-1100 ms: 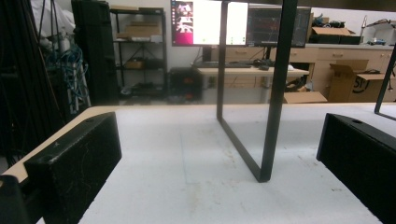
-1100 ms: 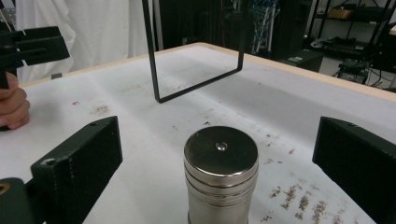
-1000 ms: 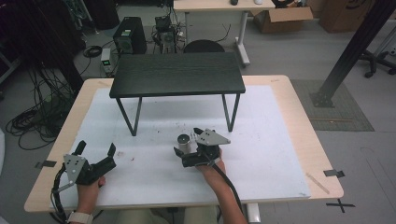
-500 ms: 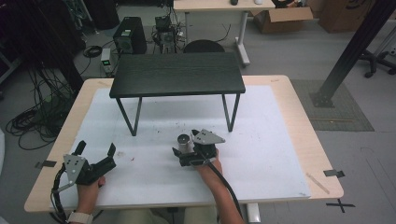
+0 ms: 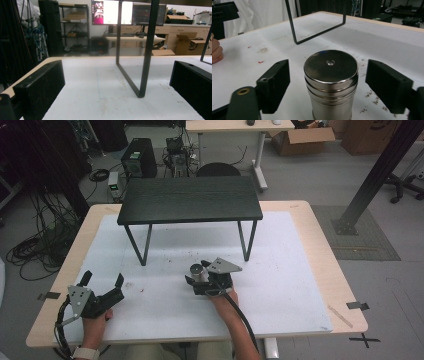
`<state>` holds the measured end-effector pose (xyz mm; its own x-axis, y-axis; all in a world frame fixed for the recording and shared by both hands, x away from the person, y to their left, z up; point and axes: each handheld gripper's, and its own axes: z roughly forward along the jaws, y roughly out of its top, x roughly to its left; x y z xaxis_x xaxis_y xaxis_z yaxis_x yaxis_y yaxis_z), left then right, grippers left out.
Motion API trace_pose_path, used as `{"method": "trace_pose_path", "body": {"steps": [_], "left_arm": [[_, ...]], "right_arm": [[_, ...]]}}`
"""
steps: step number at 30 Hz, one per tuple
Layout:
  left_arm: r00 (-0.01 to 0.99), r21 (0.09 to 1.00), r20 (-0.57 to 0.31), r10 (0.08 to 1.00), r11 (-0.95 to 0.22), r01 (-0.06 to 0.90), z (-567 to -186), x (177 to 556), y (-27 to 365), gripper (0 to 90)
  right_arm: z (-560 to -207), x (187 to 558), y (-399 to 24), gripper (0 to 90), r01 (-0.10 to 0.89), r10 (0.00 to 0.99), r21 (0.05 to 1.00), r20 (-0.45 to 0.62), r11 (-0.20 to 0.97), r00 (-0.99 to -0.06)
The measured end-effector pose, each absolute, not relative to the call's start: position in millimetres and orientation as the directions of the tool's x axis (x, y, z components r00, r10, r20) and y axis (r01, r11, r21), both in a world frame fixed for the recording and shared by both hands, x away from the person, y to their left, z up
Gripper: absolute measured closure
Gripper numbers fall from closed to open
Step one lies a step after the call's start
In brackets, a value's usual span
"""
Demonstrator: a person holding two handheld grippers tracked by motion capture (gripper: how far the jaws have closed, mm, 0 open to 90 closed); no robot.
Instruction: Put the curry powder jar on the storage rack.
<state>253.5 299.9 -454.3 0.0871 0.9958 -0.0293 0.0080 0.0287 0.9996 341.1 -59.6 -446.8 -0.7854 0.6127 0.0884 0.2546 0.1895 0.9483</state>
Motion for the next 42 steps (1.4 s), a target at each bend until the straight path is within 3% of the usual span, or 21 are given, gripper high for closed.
{"method": "trace_pose_path", "body": {"steps": [16, 32, 42], "left_arm": [[0.087, 1.000, -0.030, 0.996, 0.030, 0.006, -454, 253, 300, 0.2], [0.087, 0.999, -0.033, 0.996, 0.033, 0.003, -454, 253, 300, 0.2], [0.086, 0.999, -0.033, 0.996, 0.033, 0.002, -454, 253, 300, 0.2]], "right_arm": [[-447, 341, -62, 47.4, 0.255, 0.609, 0.951, 0.100, 0.173, -0.787], [-446, 338, -63, 48.1, 0.245, 0.625, 0.954, 0.086, 0.174, -0.776], [-424, 333, -70, 48.1, 0.208, 0.621, 0.966, 0.072, 0.150, -0.781]]}}
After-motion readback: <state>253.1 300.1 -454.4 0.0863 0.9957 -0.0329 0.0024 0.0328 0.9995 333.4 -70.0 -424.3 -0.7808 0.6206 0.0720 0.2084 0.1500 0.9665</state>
